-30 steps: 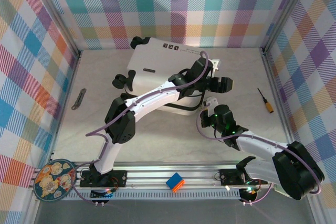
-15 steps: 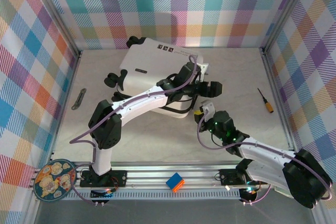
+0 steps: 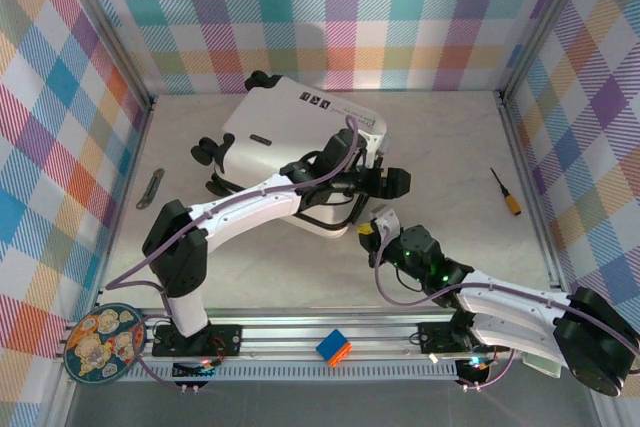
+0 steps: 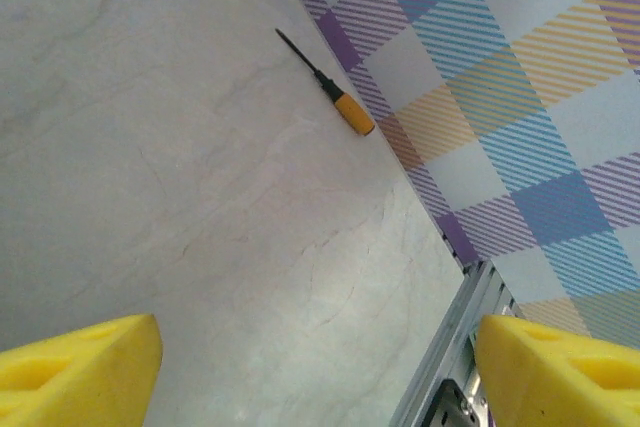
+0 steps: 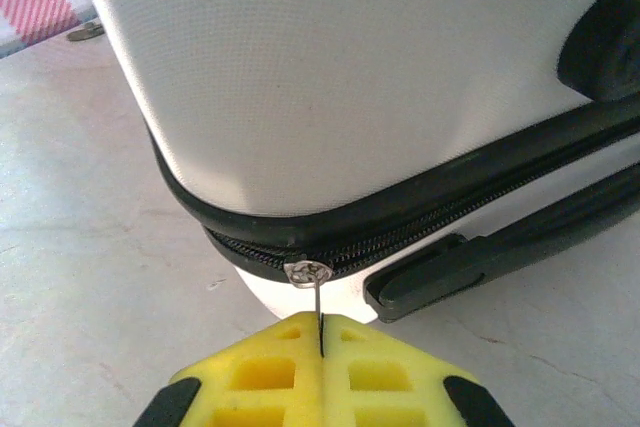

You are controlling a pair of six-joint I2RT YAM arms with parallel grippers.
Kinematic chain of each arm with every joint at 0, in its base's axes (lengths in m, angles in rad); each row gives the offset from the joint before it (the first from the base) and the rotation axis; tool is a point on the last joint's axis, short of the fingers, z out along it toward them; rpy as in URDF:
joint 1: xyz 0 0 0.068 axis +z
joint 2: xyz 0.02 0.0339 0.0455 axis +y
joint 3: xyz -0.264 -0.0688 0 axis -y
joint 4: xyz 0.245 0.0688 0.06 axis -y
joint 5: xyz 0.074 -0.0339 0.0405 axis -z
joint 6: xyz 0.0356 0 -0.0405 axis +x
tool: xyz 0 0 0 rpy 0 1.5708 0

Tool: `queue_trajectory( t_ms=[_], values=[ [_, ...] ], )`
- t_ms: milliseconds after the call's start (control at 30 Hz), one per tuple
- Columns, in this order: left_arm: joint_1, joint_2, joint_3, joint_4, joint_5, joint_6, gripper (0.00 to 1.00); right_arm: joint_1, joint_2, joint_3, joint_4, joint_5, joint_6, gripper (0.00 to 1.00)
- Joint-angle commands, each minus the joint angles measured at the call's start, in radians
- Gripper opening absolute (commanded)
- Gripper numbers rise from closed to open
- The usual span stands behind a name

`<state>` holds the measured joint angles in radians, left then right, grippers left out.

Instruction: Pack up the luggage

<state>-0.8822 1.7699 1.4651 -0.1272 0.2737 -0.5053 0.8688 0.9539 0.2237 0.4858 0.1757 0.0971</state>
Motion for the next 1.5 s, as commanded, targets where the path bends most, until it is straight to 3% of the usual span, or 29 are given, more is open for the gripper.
queue_trajectory(
  t_ms=[0, 467, 1467],
  values=[
    [0.059, -0.072, -0.069, -0.144, -0.131, 0.043, 0.82, 0.034, 0.010, -0.020, 0.067, 0.032, 0.025, 0.00],
    [0.058, -0.180, -0.058, -0.245, -0.188, 0.080, 0.83, 0.050, 0.185, 0.038, 0.231, -0.060, 0.023, 0.00],
    [0.049, -0.179, -0.092, -0.204, -0.166, 0.047, 0.83, 0.050, 0.371, 0.127, 0.350, -0.205, 0.081, 0.01]
  ],
)
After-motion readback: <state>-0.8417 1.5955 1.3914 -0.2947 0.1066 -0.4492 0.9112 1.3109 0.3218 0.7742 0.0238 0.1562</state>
